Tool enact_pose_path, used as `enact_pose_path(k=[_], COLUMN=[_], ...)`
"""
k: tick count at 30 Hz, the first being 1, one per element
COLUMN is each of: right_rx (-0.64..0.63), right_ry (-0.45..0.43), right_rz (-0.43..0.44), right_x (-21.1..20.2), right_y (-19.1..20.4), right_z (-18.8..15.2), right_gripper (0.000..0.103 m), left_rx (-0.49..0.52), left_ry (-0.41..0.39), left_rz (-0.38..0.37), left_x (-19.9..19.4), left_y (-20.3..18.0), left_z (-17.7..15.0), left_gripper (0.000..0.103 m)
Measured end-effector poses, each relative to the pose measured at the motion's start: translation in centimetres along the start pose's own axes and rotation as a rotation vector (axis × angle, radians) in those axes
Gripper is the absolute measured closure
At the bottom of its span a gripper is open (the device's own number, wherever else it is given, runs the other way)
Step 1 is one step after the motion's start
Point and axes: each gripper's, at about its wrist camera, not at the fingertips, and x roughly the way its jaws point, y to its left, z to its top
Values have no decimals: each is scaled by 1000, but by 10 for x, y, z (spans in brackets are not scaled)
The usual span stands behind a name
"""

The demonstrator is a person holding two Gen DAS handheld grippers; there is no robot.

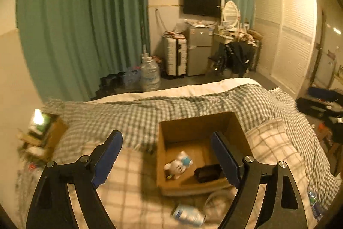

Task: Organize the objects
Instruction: 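Grasp the white lace cloth with the right gripper and lift it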

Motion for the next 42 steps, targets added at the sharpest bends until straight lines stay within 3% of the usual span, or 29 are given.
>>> enact_pose_path(k=[8,11,16,22,25,28,34,42], right_rx=[-59,-85,-116,-131,-98,-73,-102,-175], right_ry=[-69,-79,-84,-69,-31,16,131,221], right_rz=[0,4,-11,-20,17,39,65,92], right_x=[-85,-102,-116,-102,-86,-68,-31,-4], right_y=[25,36,55,77,82,89,113,141], right_z=[-18,-33,-76,-133,-155,-174,-211,-229], right_gripper=[25,25,23,8,0,0,0,1], left_rx=[25,33,10,-74,-125,-158,-129,-128], left_ry=[4,6,-37,-16,4,38,90,122], left_rz=[55,57,73,62,75,89,124,128], left_x=[-71,-87,-114,-116,-110,-101,-88,-76], left_y=[-1,-2,-2,7,14,19,20,26], left_z=[-32,-50,-88,-137,-159,-180,-205,-218], left_gripper=[15,2,1,0,0,0,0,0])
